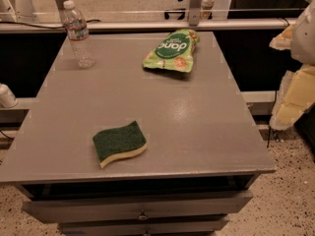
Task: Move water bottle near sponge
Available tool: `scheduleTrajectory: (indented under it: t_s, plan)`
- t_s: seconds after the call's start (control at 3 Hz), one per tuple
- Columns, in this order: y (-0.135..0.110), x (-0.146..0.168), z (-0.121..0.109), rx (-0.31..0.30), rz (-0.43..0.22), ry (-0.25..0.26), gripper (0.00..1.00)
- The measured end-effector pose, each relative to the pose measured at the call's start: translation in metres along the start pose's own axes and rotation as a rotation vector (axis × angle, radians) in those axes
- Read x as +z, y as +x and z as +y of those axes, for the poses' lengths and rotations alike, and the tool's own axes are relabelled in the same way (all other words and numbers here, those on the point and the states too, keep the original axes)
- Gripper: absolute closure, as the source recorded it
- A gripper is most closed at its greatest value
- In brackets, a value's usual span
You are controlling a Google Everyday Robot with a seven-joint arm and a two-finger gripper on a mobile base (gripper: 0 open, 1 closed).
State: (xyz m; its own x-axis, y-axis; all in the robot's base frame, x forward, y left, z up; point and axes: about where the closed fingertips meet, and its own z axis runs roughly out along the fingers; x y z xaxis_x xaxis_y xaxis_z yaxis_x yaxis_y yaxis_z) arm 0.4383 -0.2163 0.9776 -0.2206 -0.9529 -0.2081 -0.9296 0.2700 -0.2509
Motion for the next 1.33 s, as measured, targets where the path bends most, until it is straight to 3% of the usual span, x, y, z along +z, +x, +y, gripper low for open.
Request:
scheduleTrajectory:
  t_s: [0.33,0.67,1.0,1.33]
  plan:
    - [-0.001,0.0,0.0,0.0,-0.002,0.003,0.0]
    - [-0.019,0.015,-0.014,-0.008,-0.049,0.015,0.0]
    - [-0.047,0.043,-0.033,-0.014,-0.147,0.014,0.0]
    - [-0.082,0.073,-0.055,-0.002,-0.288,0.011,0.0]
